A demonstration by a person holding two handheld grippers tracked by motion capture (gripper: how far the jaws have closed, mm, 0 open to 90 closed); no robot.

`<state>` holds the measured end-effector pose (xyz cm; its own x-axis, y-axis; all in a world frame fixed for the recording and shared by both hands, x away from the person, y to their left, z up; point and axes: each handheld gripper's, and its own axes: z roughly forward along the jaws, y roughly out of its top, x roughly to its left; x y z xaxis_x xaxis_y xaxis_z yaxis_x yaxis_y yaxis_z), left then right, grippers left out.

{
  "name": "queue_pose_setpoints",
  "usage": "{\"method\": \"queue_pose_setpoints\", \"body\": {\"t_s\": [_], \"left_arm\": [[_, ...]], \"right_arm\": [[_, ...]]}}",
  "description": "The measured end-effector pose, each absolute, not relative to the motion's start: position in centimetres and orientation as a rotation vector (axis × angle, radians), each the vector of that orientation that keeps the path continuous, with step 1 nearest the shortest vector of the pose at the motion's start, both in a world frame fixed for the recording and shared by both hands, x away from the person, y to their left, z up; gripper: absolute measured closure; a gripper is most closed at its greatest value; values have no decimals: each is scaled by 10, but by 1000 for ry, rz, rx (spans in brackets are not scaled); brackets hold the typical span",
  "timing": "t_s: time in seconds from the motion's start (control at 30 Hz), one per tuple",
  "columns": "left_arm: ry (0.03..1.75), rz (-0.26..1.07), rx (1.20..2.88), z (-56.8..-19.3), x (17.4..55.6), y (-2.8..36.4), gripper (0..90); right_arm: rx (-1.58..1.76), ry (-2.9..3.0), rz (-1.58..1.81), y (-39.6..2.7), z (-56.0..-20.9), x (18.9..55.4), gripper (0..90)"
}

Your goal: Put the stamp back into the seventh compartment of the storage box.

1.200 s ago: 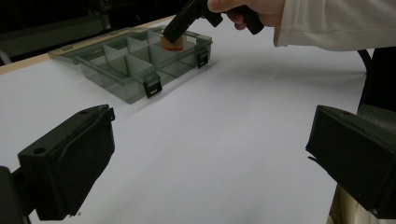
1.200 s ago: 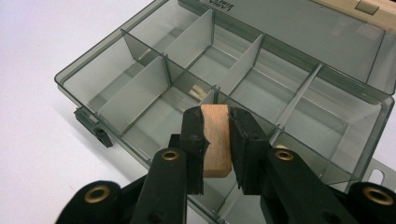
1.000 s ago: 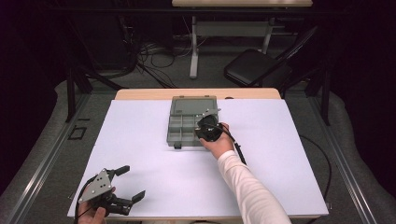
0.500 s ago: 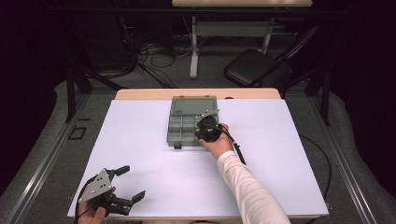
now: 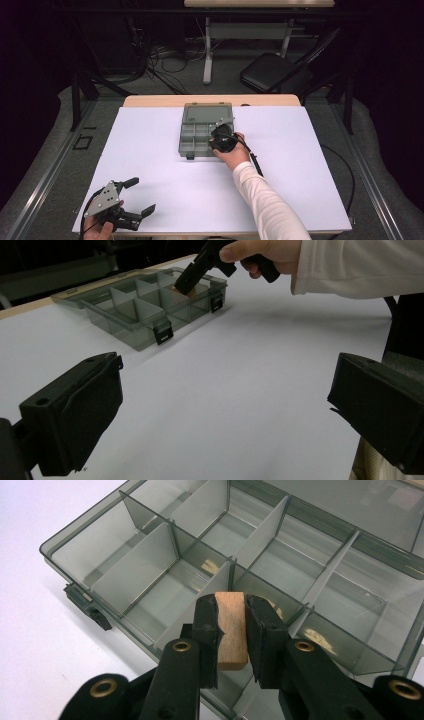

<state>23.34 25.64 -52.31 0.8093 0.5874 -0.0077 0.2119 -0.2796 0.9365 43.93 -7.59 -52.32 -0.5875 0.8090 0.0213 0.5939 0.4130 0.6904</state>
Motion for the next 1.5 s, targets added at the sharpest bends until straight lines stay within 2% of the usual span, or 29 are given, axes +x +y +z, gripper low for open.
{"method": "queue_pose_setpoints", "body": {"t_s": [0.77, 0.97, 1.1, 1.2, 1.27, 1.5], "left_arm": [[609, 409, 1855, -524, 235, 256, 9], [614, 406, 1855, -524, 235, 256, 8], [619, 406, 1854, -524, 236, 256, 9], [622, 409, 1850, -524, 236, 256, 8], [623, 413, 1851, -524, 235, 256, 9], [623, 413, 1850, -524, 234, 256, 8]], "right_arm": [[1229, 2368, 943, -76, -525, 441, 756], [1230, 2368, 952, -77, -525, 441, 729], [1229, 2362, 974, -78, -525, 442, 673], [1225, 2345, 985, -78, -522, 441, 589], [1221, 2342, 986, -79, -521, 440, 571], [1227, 2342, 979, -78, -516, 435, 425]]}}
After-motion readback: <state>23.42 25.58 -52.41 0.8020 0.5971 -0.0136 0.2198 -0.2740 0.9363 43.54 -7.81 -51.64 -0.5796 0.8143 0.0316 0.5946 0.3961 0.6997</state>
